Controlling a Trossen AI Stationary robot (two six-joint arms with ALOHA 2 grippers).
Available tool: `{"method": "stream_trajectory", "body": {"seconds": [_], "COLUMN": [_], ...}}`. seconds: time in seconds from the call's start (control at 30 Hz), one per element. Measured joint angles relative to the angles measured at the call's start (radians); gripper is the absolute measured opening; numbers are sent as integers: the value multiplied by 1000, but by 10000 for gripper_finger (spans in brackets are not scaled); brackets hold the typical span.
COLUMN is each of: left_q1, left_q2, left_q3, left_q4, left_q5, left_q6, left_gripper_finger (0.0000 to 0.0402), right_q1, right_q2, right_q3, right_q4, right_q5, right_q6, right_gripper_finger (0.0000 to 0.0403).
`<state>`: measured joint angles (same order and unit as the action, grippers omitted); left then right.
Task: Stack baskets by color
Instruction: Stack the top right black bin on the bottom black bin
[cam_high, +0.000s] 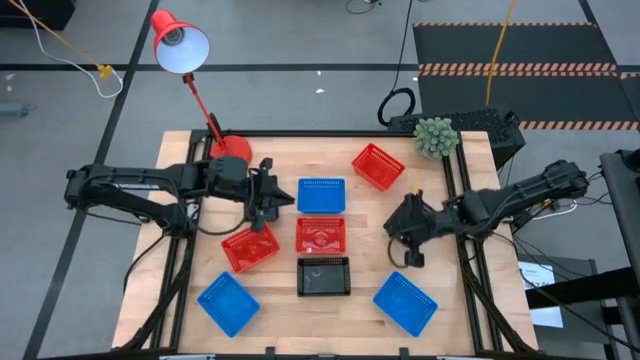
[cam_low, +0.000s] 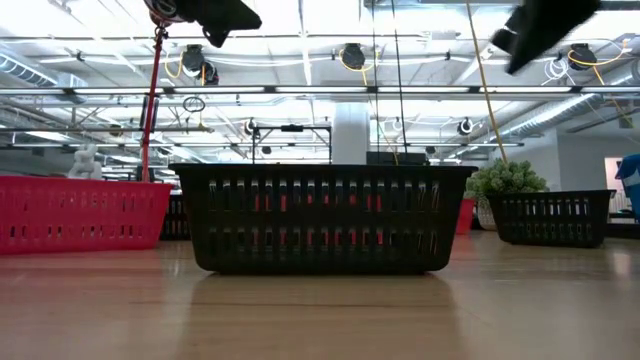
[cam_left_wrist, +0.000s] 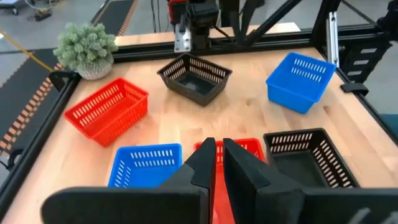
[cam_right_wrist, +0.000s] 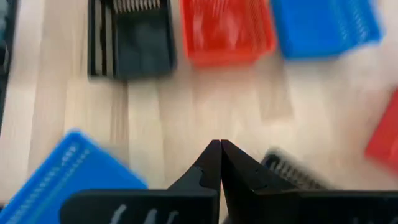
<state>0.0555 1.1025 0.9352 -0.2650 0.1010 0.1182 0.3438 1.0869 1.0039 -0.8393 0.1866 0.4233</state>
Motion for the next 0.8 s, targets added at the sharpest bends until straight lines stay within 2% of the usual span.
{"method": "stream_trajectory", "body": {"seconds": [0.27,0.63,0.8], "left_q1": [-11,-60,-72], "left_q2": [4,5,5], "left_q3": [0,0,0], "left_q4": [13,15,15], "left_q5": [1,2,2], "left_q6": [-11,-12,-11], "left_gripper_finger": [31,31,31], "right_q1": [113,126,124], "right_q2": [-1,-4,-4], "right_q3": [-7,-131,-163], "right_q4": [-238,-209,-127], "right_q5": [82,81,53], "right_q6": [201,150,96], "right_gripper_finger": [0,1,36]}}
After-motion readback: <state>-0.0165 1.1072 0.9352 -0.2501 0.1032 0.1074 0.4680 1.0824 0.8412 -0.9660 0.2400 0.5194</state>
